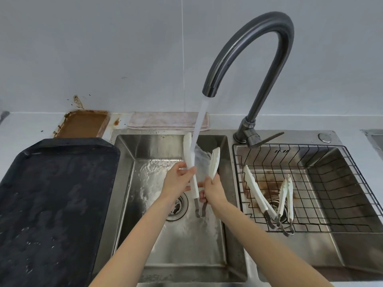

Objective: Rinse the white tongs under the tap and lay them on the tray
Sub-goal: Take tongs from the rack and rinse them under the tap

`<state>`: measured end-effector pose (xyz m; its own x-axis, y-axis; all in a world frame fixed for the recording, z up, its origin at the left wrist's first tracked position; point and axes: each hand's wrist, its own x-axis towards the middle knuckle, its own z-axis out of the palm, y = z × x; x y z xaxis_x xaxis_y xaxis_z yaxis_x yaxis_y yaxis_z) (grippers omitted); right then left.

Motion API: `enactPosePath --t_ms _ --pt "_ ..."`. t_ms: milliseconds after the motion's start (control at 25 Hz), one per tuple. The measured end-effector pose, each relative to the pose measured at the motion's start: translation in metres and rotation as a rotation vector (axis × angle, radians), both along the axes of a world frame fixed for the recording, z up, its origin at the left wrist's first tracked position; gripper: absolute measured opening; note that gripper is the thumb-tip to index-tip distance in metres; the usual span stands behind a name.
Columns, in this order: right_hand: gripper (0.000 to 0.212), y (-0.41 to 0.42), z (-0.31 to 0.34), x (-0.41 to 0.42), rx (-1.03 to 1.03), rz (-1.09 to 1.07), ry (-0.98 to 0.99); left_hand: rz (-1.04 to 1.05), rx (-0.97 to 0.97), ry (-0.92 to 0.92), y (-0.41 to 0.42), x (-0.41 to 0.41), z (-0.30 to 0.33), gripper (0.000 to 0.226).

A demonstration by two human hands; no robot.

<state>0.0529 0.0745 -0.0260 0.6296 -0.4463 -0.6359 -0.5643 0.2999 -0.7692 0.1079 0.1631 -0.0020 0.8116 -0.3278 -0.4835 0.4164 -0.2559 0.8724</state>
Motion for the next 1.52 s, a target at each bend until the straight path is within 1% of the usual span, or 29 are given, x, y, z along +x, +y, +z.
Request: enactPosePath --t_ms 80,120,240,280,360,400,480,560,640,720,800,880,1000,1120,1200,1280,1320,1400,1520 --pt "0.013 0.002 -0.002 -0.003 0.03 -0.007 0.025 0.026 0.026 0.045 -0.003 0.004 -0.002 0.018" --pt "0.015 0.003 -0.004 -0.006 0.028 0.007 0.043 0.027 -0.008 0.096 -0.004 0.006 -0.002 0.016" --pt "0.029 0.005 -0.011 -0.015 0.0 0.097 0.105 0.043 -0.236 0.253 -0.015 0.014 0.002 0.02" --pt "0.031 0.006 -0.014 -0.017 0.008 0.107 0.113 0.056 -0.252 0.27 -0.021 0.019 0.002 0.018" --pt "0.031 0.005 -0.015 -0.017 0.044 0.079 0.099 0.08 -0.207 0.289 -0.033 0.024 0.004 0.017" --pt "0.03 0.004 -0.014 -0.016 0.048 0.063 0.08 0.098 -0.195 0.306 -0.038 0.026 0.005 0.018" --pt "0.025 0.002 -0.013 -0.014 0.019 0.053 0.042 0.149 -0.243 0.387 -0.044 0.029 0.002 0.026" --pt "0.016 0.001 -0.014 -0.016 -0.028 0.054 0.011 0.196 -0.292 0.469 -0.043 0.03 -0.002 0.038" --pt "0.009 0.001 -0.015 -0.019 -0.06 0.032 -0.011 0.245 -0.308 0.513 -0.036 0.031 -0.009 0.049" --pt "0.01 -0.004 -0.012 -0.018 -0.076 0.013 -0.052 0.28 -0.344 0.531 -0.024 0.032 -0.015 0.052" --pt "0.012 -0.012 -0.004 -0.011 0.035 -0.072 -0.129 0.292 -0.38 0.572 -0.01 0.03 -0.02 0.053" --pt "0.005 -0.019 0.006 0.0 0.19 -0.106 -0.21 0.332 -0.453 0.649 0.002 0.027 -0.027 0.053" --pt "0.012 -0.018 0.016 0.014 0.244 -0.002 -0.257 0.431 -0.577 0.71 0.016 0.028 -0.039 0.042" --pt "0.011 -0.014 0.02 0.023 0.269 0.069 -0.306 0.434 -0.554 0.674 0.026 0.031 -0.047 0.033" --pt "0.012 -0.013 0.022 0.025 0.26 0.088 -0.316 0.435 -0.512 0.652 0.028 0.033 -0.05 0.039" --pt "0.018 -0.011 0.022 0.027 0.241 0.104 -0.307 0.408 -0.502 0.635 0.026 0.034 -0.051 0.051" --pt "0.02 -0.01 0.022 0.028 0.244 0.105 -0.307 0.394 -0.496 0.635 0.024 0.032 -0.05 0.053" --pt "0.019 -0.007 0.023 0.03 0.295 0.086 -0.318 0.359 -0.482 0.651 0.019 0.026 -0.051 0.047" --pt "0.008 -0.004 0.025 0.032 0.433 0.05 -0.381 0.331 -0.416 0.665 0.012 0.017 -0.052 0.04"
